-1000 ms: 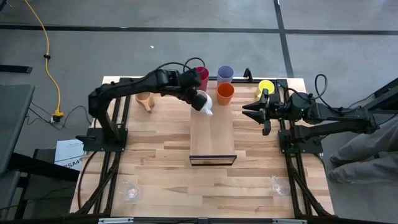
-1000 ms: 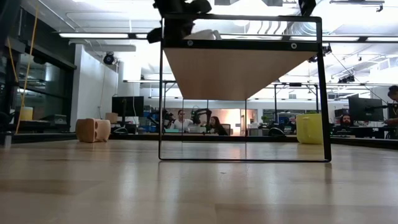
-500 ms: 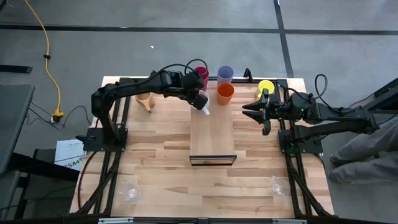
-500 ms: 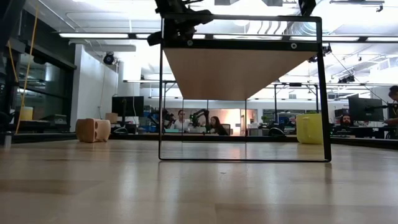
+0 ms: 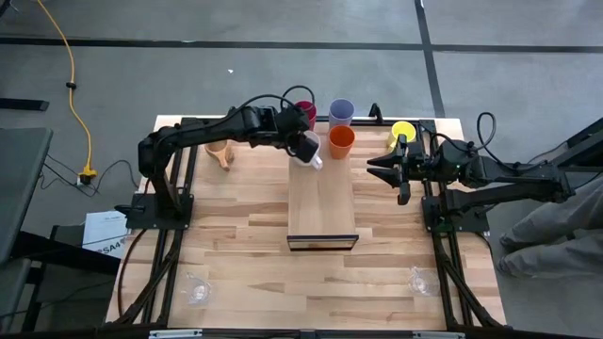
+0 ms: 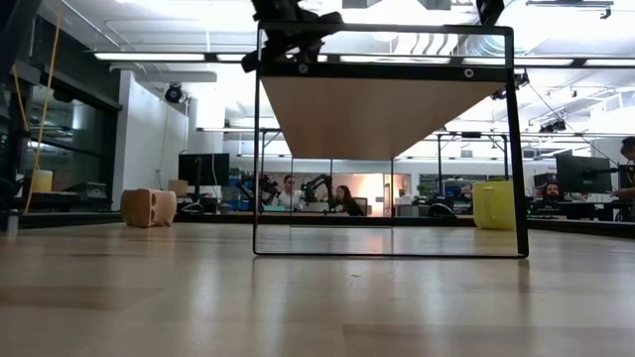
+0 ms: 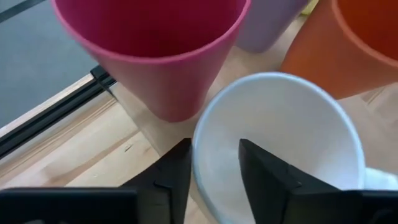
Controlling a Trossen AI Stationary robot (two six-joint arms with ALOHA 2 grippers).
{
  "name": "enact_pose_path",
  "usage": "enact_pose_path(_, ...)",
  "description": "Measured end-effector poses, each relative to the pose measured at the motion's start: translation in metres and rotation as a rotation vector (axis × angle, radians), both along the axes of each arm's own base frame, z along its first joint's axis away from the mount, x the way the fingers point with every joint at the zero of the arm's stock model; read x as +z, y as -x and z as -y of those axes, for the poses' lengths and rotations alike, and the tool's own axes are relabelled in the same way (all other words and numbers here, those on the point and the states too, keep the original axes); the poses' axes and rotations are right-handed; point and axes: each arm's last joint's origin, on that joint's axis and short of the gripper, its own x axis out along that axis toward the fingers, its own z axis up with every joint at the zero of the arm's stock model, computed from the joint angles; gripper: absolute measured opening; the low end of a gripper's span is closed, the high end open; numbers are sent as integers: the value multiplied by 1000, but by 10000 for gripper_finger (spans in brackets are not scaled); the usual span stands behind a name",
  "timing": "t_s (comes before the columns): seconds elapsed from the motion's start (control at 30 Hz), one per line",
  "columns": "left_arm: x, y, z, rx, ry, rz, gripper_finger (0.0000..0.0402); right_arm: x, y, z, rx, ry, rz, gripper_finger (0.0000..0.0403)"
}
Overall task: Stack small to large cups/mugs on shelf
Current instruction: Put the white cup on the shelf, then put the yellow cup on the shelf
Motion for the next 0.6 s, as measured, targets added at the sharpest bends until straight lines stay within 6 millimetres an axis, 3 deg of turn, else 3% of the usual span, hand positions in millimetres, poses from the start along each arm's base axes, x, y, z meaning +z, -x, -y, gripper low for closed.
enact_pose_path(0.27, 15, 0, 0, -30, -29, 20, 202, 0, 0, 0, 0, 0, 0, 99)
enact_pose_path(0.47, 60, 8, 8, -95, -85, 54, 226, 0, 0, 0, 0, 0, 0, 99)
enact_pose_path(0.6, 93, 17, 37, -232, -172, 111, 227, 0, 0, 0, 0, 0, 0, 99)
